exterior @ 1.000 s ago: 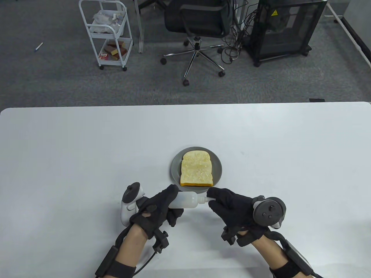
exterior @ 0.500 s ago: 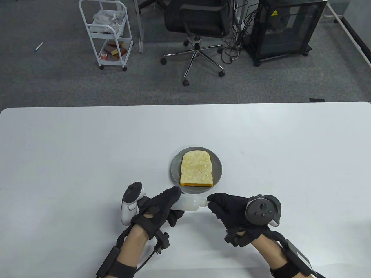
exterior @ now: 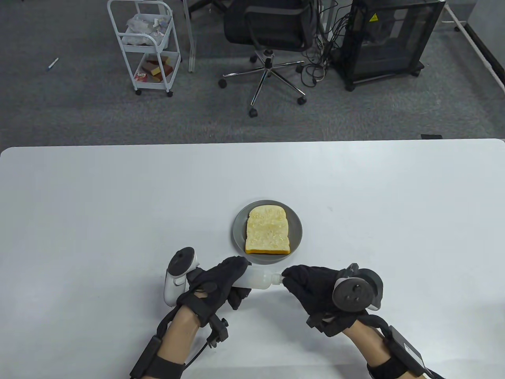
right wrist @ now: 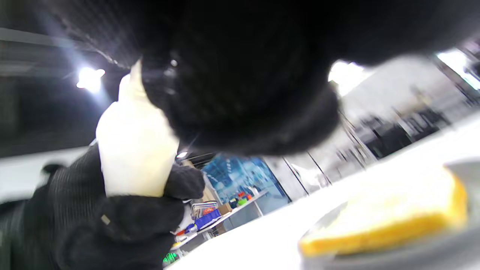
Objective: Squeeze honey bottle to draw zigzag on toast
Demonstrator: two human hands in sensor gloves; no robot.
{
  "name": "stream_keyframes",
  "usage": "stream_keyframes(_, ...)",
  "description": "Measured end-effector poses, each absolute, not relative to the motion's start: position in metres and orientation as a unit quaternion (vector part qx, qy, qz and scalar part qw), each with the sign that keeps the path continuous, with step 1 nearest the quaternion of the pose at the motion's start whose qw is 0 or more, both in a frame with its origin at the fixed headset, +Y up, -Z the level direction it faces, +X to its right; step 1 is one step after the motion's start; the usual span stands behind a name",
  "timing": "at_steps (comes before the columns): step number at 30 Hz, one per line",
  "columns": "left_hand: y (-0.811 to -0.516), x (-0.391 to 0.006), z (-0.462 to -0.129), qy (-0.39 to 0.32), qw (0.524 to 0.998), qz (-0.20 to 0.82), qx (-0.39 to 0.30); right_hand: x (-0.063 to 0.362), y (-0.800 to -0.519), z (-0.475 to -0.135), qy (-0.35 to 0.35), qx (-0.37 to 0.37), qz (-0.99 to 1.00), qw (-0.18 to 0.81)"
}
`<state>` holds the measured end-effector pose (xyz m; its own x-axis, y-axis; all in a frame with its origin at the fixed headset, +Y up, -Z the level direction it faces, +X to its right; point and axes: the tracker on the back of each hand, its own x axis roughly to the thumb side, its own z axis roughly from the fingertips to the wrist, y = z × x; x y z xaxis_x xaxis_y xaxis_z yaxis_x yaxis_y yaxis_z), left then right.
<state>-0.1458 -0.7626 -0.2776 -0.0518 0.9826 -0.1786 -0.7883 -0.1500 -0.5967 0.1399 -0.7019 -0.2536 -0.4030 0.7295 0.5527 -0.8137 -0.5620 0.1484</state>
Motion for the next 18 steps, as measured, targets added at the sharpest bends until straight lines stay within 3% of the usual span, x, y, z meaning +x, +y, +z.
stream_keyframes(2,-0.761,-0.144,-0.278,-0.179,0.618,0.71,-0.285,0.144,-0.71,-0.26,-0.027,0.263,0.804,0.533)
stream_keyframes(4,-0.761,-0.144,-0.278,-0.176,0.621,0.712,-0.277,0.148,-0.711,-0.261,-0.031,0.254,0.796,0.548)
stream_keyframes(8,-0.761,-0.143,-0.277,-0.168,0.621,0.716,-0.27,0.149,-0.701,-0.257,-0.083,0.297,0.837,0.451)
stream_keyframes(11,-0.761,-0.142,-0.277,-0.179,0.625,0.71,-0.271,0.148,-0.698,-0.255,-0.096,0.285,0.836,0.458)
stream_keyframes(14,-0.758,-0.142,-0.277,-0.182,0.616,0.719,-0.264,0.153,-0.704,-0.26,-0.053,0.232,0.815,0.529)
stream_keyframes(18,-0.756,-0.141,-0.276,-0.184,0.629,0.714,-0.247,0.155,-0.706,-0.265,-0.015,0.224,0.798,0.56)
